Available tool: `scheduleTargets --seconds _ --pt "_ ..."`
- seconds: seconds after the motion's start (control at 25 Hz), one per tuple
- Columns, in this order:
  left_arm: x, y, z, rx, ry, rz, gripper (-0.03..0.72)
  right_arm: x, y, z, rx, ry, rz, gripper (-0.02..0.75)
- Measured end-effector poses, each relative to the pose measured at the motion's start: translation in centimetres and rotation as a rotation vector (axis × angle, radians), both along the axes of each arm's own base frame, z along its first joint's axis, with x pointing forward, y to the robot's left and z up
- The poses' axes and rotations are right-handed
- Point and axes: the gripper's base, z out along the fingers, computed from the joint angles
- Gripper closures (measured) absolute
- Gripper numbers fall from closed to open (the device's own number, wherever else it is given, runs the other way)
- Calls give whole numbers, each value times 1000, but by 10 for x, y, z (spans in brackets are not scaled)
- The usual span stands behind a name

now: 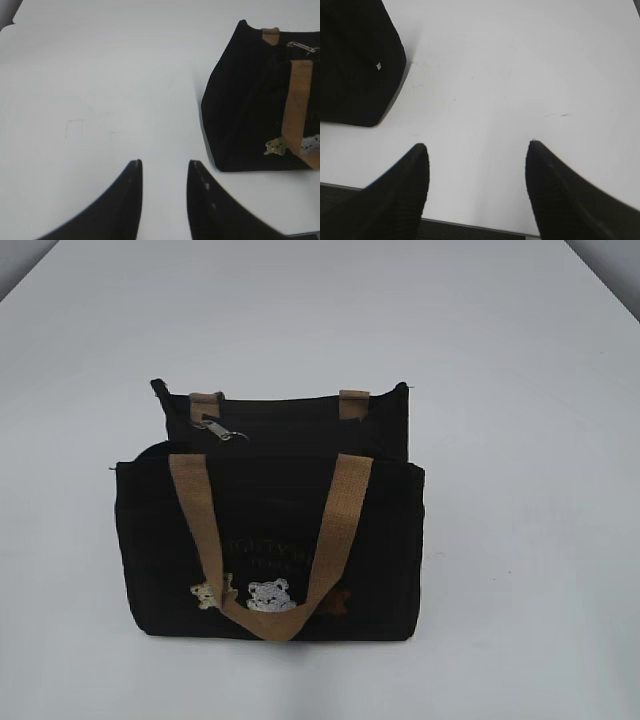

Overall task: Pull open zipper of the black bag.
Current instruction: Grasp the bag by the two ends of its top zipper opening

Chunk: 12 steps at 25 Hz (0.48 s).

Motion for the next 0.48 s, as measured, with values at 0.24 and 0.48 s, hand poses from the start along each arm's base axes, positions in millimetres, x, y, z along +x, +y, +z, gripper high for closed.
scheduleTargets --seconds 0.24,0.48 --pt "0 0 0 0 0 0 456 0 0 0 0 0 0 263" --pt "0 0 0 0 0 0 456 0 0 0 0 0 0 263"
